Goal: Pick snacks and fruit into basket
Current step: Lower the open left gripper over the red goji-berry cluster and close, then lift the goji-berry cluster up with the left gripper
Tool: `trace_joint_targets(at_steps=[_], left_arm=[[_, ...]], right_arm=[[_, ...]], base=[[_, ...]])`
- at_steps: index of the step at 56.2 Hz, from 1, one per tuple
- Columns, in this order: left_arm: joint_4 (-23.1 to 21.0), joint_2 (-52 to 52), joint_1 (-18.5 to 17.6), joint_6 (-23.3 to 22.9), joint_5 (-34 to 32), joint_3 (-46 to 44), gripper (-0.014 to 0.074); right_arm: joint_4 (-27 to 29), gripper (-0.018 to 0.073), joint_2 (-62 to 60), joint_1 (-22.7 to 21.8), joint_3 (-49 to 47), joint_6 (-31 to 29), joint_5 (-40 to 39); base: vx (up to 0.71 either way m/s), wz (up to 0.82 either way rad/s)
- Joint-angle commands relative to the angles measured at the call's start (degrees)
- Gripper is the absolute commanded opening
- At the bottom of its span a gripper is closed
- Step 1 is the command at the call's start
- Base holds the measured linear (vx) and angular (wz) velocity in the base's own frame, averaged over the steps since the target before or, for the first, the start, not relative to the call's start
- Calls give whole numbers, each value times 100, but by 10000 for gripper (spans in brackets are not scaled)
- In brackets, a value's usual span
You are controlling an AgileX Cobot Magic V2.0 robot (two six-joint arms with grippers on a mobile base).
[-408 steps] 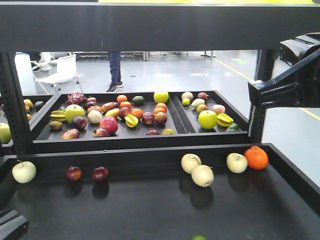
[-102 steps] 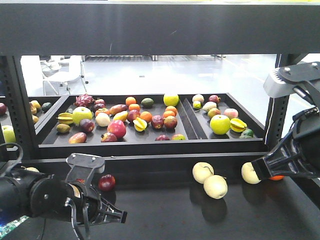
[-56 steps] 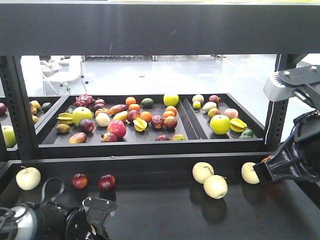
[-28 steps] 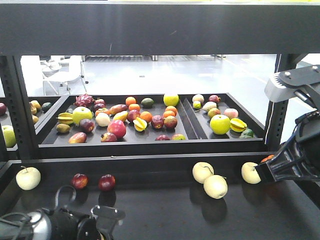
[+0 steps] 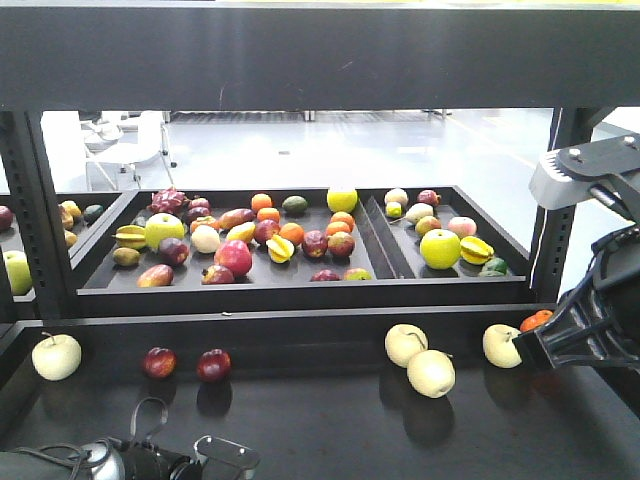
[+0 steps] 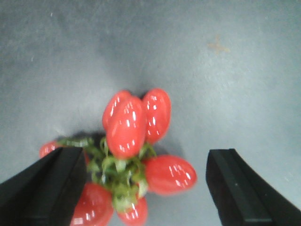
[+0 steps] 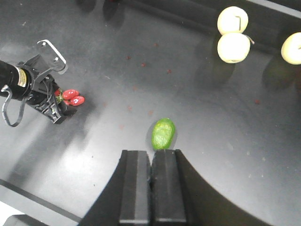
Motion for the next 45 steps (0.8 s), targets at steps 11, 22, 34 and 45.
trace_joint_targets(at_steps=[11,22,34,45], left_arm=[[-62,-98,-31,31,-313,-173,622],[-73,-47,-31,19,-313,-173,559],[-57,-43,-31,26,-183,-173,27],[-14,-126,-31,34,-211,-173,-8]], right_arm=[[-36,0,-138,-26,-164,-6,-298],[-36,0,-138,-26,-164,-6,-293],[-36,0,-138,-26,-164,-6,-333],[-50,0,-138,-26,-164,-6,-333]], base=[[0,0],[0,0],[0,0],[0,0]])
